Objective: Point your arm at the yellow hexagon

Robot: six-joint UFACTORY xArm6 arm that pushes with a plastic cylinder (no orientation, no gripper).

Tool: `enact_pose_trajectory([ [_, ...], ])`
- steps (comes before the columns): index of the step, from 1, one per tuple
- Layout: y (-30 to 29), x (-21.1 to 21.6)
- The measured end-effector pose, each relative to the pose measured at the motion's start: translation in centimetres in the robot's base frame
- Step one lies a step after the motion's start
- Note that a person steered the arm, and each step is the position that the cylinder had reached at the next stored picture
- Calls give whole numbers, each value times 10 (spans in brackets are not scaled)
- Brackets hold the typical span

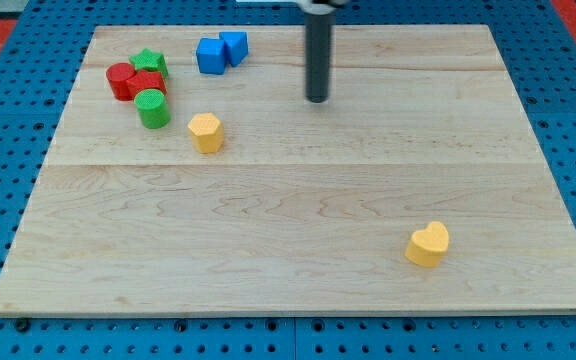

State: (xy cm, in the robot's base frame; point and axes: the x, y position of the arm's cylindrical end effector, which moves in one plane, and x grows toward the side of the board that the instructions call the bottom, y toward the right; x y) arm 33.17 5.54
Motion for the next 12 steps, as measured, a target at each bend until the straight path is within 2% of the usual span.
enact_pose_trajectory([
  [3, 20, 1],
  [7, -45, 5],
  [8, -52, 18],
  [9, -34, 41],
  [10, -22, 77],
  [11, -69, 87],
  [12, -135, 136],
])
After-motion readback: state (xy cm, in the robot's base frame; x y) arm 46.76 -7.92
